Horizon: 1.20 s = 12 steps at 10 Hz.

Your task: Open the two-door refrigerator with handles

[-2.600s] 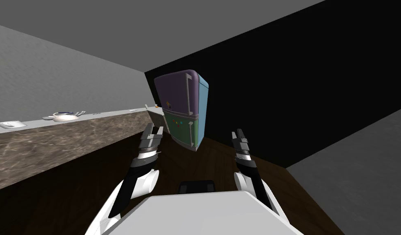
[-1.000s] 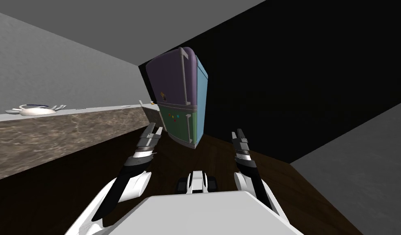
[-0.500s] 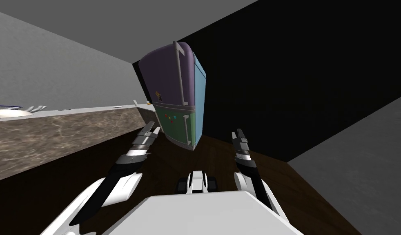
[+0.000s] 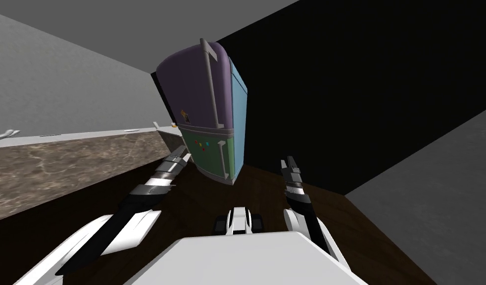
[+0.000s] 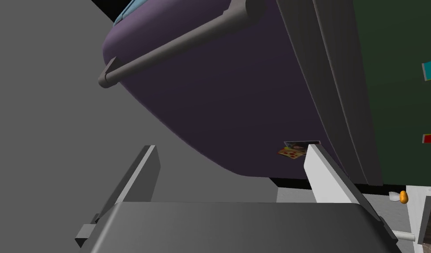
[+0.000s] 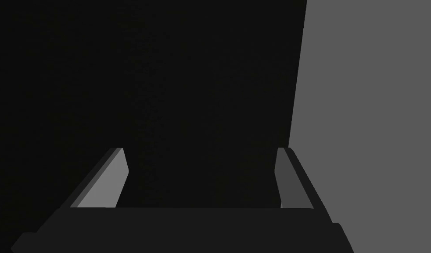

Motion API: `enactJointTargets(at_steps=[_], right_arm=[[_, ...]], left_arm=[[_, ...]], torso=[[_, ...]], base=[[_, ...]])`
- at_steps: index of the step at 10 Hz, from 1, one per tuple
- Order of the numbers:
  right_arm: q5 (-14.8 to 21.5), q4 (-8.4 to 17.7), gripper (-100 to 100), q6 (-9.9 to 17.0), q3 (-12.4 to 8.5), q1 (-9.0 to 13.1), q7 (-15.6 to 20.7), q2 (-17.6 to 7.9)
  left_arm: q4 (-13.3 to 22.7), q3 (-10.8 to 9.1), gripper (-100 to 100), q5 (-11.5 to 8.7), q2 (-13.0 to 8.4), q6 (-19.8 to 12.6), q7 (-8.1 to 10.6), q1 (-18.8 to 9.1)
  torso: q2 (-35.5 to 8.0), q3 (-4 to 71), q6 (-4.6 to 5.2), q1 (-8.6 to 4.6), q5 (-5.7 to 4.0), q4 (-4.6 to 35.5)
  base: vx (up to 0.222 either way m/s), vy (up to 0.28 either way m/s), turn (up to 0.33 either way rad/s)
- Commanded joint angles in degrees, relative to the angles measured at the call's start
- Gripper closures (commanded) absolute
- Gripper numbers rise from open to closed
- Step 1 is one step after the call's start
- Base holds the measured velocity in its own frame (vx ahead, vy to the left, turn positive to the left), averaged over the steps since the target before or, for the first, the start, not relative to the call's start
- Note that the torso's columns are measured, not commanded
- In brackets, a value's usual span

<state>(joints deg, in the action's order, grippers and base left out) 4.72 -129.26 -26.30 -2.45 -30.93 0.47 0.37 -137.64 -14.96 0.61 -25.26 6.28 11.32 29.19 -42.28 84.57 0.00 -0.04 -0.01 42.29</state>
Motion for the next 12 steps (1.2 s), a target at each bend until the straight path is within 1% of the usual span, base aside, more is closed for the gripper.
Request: enactJointTargets(at_steps=[1, 3, 4, 6, 8, 9, 11, 12], right_arm=[[0.0, 0.0, 0, 0.0, 0.0, 0.0, 0.0, 0.0], [0.0, 0.0, 0, 0.0, 0.0, 0.0, 0.0, 0.0], [0.0, 0.0, 0, 0.0, 0.0, 0.0, 0.0, 0.0], [0.0, 0.0, 0, 0.0, 0.0, 0.0, 0.0, 0.0], [0.0, 0.0, 0, 0.0, 0.0, 0.0, 0.0, 0.0], [0.0, 0.0, 0, 0.0, 0.0, 0.0, 0.0, 0.0], [0.0, 0.0, 0, 0.0, 0.0, 0.0, 0.0, 0.0], [0.0, 0.0, 0, 0.0, 0.0, 0.0, 0.0, 0.0]], left_arm=[[-0.8, -2.91, -100, -0.7, -4.5, -4.4, 1.92, 0.5], [-1.1, -4.97, -100, -1.2, -7.9, -7.8, 3.25, 1.0], [-1.1, -4.97, -100, -1.2, -8.3, -8.2, 3.25, 1.0], [-1.3, -7.07, -100, -1.6, -12.1, -11.8, 4.6, 1.4], [-1.2, -9.24, -100, -2.1, -15.4, -15.3, 6.0, 1.9], [-1.2, -9.24, -100, -2.1, -16.0, -15.5, 6.0, 1.9], [-1.0, -11.47, -100, -2.5, -19.9, -18.9, 7.43, 2.3], [-1.0, -11.47, -100, -2.5, -20.0, -19.2, 7.43, 2.3]], torso=[[0.0, 0.0, 0.0, 0.03, 0.0, 0.0], [0.0, 0.0, 0.0, 0.08, 0.02, 0.0], [0.1, 0.0, 0.0, 0.05, 0.02, 0.0], [-0.1, -0.1, 0.0, 0.06, 0.02, 0.0], [0.1, 0.0, 0.0, 0.01, 0.0, 0.0], [0.1, 0.1, 0.01, 0.04, 0.01, 0.0], [-0.1, -0.1, 0.0, 0.06, 0.02, 0.0], [0.0, 0.0, 0.01, 0.02, 0.01, 0.0]], base=[[0.088, -0.016, -0.067], [0.108, -0.011, -0.071], [0.079, -0.006, -0.017], [0.069, -0.005, -0.064], [0.102, -0.011, -0.068], [0.067, -0.002, -0.026], [0.074, -0.006, -0.065], [0.064, -0.008, -0.024]])
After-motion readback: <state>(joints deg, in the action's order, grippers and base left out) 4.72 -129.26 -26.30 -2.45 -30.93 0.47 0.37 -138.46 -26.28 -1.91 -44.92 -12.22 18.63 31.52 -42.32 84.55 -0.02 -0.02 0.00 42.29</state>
